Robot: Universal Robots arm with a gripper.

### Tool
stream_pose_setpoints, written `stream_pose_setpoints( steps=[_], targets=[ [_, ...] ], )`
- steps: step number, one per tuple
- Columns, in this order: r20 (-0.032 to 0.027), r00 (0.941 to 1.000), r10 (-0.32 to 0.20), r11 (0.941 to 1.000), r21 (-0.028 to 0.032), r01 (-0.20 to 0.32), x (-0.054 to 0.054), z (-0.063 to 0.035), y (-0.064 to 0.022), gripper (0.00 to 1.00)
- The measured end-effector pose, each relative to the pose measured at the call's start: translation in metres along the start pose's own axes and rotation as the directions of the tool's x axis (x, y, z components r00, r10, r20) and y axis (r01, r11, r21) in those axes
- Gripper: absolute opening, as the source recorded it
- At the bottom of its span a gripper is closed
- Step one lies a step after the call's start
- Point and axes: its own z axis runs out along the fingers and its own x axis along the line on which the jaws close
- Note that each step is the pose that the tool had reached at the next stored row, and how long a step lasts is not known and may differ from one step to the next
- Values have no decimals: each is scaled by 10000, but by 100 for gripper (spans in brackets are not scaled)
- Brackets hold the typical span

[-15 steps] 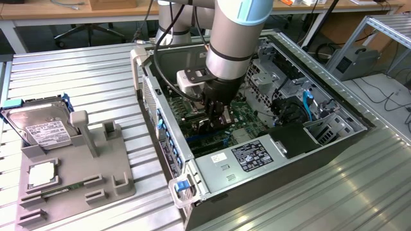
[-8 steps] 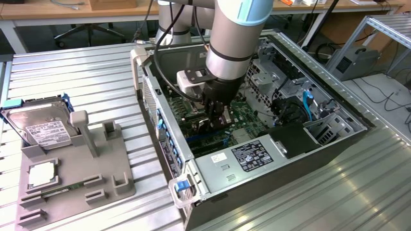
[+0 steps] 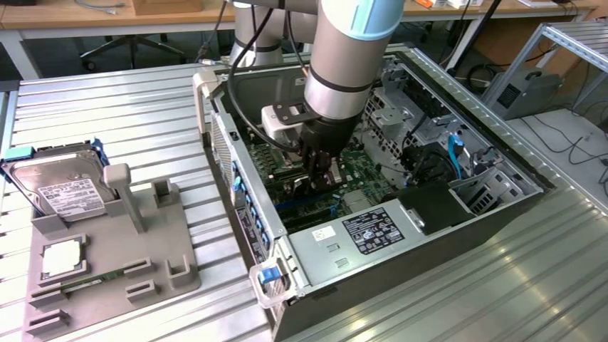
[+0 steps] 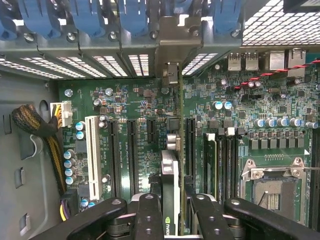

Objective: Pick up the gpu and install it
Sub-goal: 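Insert the gpu into the slot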

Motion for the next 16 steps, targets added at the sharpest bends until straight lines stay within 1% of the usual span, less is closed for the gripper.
stream_pose_setpoints(
  steps=[5, 16],
  targets=[
    [-2, 10000, -6, 10000, -2, 6, 1, 23, 1, 27],
    [-1, 10000, -6, 10000, -1, 6, 1, 28, 1, 27]
  ],
)
